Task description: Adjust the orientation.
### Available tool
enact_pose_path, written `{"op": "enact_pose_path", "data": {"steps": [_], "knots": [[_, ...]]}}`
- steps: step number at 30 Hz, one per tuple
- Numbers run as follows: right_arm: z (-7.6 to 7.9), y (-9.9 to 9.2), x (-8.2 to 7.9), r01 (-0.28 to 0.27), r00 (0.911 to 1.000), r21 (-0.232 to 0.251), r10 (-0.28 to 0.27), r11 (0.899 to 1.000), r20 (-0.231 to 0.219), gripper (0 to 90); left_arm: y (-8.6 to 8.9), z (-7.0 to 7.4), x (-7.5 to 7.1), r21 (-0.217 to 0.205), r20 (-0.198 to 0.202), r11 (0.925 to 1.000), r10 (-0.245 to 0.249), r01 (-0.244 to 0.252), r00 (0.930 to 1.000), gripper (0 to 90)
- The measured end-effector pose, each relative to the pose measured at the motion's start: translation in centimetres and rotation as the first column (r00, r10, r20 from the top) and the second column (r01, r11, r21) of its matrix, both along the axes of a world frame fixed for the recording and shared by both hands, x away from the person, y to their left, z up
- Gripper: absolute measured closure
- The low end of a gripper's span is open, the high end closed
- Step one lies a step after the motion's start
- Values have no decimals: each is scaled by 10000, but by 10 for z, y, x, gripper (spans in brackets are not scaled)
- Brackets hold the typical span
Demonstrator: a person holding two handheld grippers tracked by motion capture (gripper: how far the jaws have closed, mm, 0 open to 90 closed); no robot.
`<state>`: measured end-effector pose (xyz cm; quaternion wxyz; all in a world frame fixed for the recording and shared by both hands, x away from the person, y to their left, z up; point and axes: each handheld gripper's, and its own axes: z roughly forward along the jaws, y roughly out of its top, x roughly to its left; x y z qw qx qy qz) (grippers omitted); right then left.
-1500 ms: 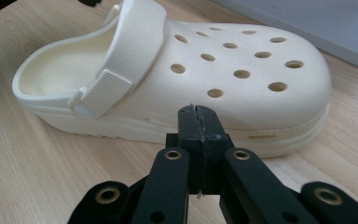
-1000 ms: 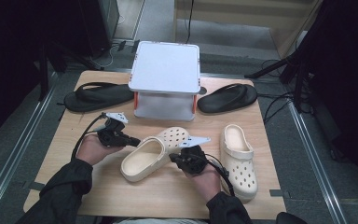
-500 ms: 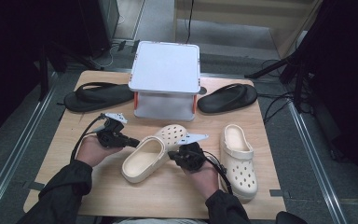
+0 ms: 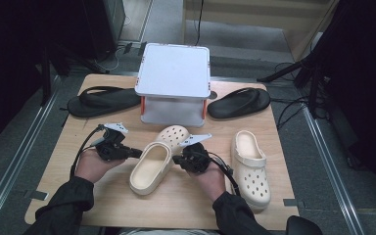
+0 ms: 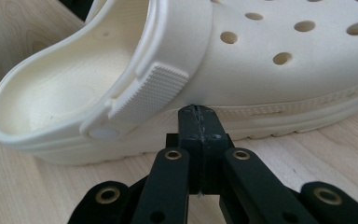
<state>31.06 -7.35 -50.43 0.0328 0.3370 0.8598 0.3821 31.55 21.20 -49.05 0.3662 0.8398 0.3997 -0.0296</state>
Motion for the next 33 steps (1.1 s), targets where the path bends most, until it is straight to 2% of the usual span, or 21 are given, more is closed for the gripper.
{"op": "enact_pose_path", "data": {"steps": [2,6,12,20,26,30,31,33], "knots": [[0,2,3,20,10000,18,-20,10000,-18,900,1,-1,-2,-44,-98,10000,55,-56,9999,900],[0,6,7,-8,10000,12,8,10000,-67,900,3,-2,-9,102,-45,9999,53,-52,10000,900],[0,16,13,-144,9999,32,144,9999,9,900,10,-3,-16,-16,-261,9992,393,-393,9989,900],[0,24,17,-255,9997,91,255,9996,-19,900,16,-3,-19,60,-313,9971,762,-761,9966,890],[0,26,18,-228,9997,59,228,9997,-4,900,15,-2,-21,132,-266,9967,801,-797,9964,892],[0,25,19,-351,9994,51,351,9994,32,900,19,-3,-18,-27,-283,9959,904,-905,9955,814],[0,23,19,-369,9993,62,369,9993,45,900,20,-2,-17,-75,-206,9958,912,-914,9956,763],[1,21,19,-361,9993,67,360,9993,111,900,21,-1,-16,-132,-24,9951,983,-983,9952,742]]}}
